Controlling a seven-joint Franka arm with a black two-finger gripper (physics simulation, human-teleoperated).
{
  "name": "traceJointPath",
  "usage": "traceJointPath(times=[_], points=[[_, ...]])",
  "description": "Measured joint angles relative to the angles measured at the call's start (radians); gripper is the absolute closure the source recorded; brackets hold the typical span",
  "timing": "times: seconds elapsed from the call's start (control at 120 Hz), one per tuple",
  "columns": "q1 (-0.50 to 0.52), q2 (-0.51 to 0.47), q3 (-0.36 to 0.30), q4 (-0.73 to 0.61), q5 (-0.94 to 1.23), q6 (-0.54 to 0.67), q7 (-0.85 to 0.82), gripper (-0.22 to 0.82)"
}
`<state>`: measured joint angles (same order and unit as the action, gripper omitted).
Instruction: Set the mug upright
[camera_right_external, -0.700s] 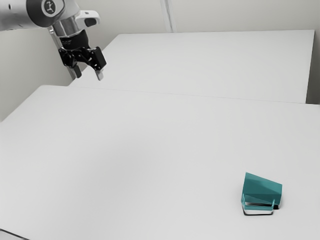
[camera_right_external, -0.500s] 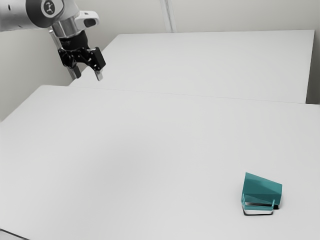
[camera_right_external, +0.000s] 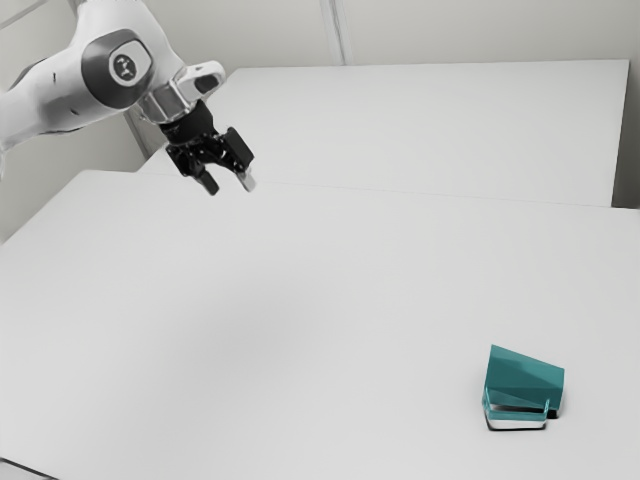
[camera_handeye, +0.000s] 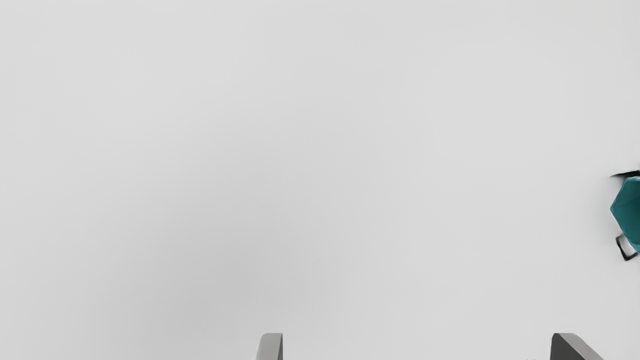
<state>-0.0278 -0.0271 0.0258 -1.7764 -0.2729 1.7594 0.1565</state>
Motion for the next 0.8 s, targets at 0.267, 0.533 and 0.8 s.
traceJointPath(times=[0.267, 0.533, 0.8], points=[[-0.086, -0.038, -0.003, -0.168, -0.161, 0.112, 0.093, 0.03], [-0.117, -0.037, -0.007, -0.313, -0.382, 0.222, 0.225, 0.03], [-0.190, -0.027, -0.010, -0.414, -0.571, 0.308, 0.366, 0.03]])
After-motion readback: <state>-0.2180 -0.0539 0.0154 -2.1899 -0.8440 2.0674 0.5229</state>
